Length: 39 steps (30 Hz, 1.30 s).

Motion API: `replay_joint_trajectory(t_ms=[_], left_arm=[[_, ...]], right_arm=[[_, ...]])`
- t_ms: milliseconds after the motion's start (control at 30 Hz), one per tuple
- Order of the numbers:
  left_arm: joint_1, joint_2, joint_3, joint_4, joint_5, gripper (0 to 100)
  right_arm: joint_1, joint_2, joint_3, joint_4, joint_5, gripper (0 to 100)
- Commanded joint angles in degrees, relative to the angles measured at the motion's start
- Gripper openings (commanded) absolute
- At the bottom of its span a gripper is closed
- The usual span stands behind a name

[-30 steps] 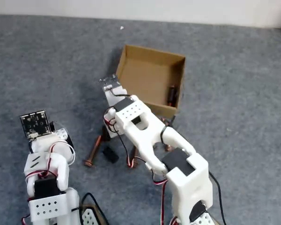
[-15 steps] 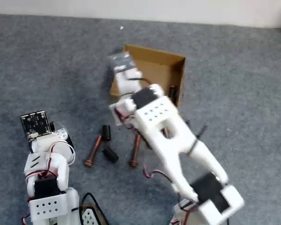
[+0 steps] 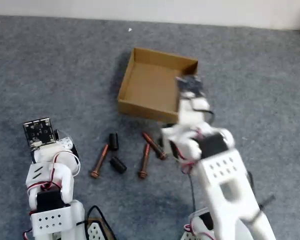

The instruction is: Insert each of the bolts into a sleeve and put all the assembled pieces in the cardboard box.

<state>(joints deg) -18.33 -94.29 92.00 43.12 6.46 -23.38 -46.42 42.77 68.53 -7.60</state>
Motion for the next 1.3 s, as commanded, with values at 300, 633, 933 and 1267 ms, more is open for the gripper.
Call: replay_joint_trajectory(t_ms=[300, 633, 933, 1267], left_arm=[[5.8, 0.3, -10.9, 5.8, -15.8, 1], [24.7, 4.8, -22.6, 16.6, -22.3, 1], [34.9, 36.2, -37.8, 16.5, -28.7, 10], [43.1, 58.8, -47.1, 16.4, -45.5, 16]], right_arm=[[20.3, -18.8, 20.9, -18.4, -4.8, 0.4], [35.5, -20.9, 22.9, -24.7, -13.1, 0.4], [45.8, -20.9, 22.9, -26.9, -13.1, 0.4], [45.9, -20.9, 22.9, -26.9, -13.1, 0.4]])
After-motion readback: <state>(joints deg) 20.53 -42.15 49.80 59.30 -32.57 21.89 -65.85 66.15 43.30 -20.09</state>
